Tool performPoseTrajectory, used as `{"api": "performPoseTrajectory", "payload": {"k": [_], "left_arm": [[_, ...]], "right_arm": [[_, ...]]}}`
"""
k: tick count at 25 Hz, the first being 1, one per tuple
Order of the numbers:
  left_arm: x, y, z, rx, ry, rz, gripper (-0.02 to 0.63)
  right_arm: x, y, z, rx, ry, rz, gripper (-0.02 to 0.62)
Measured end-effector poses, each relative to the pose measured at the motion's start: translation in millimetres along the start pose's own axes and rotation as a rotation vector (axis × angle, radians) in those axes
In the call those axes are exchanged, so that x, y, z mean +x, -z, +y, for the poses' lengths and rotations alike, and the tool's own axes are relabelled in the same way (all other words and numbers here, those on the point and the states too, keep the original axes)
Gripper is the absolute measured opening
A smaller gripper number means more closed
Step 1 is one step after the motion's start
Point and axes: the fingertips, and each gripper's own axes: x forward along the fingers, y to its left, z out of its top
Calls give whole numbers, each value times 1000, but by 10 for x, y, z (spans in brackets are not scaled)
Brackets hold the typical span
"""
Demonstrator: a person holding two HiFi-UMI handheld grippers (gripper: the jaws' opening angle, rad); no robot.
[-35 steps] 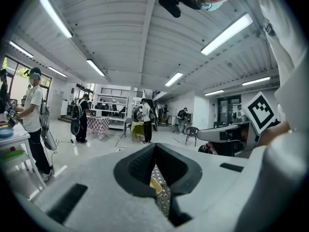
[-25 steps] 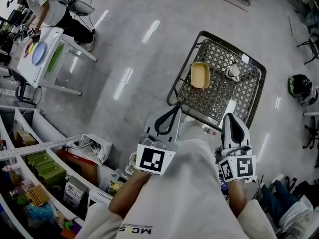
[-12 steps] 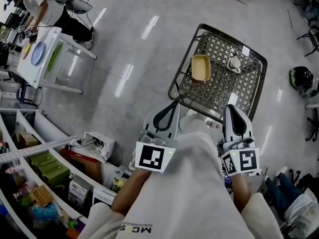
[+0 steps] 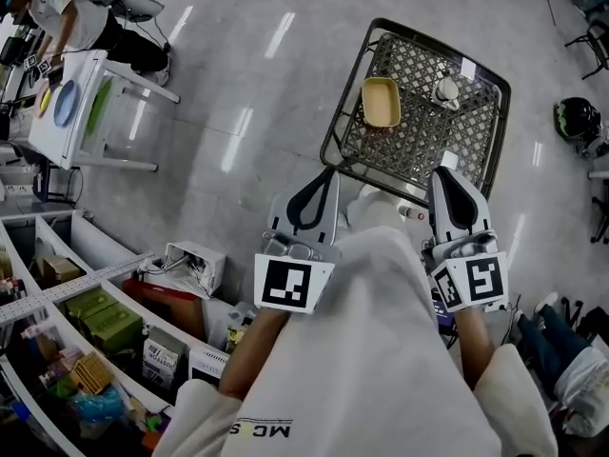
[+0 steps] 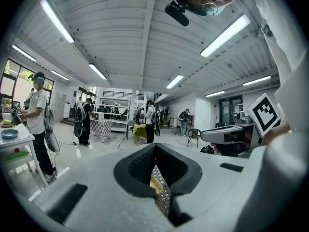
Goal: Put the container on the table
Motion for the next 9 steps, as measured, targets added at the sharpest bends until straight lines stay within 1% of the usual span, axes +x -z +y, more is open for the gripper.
{"api": "performPoseTrajectory", "payload": {"k": [9], "left_arm": [[14,2,-34,1,1,-8,23]], "right_arm": [[-50,-27,-32,15,16,-22,20]]}}
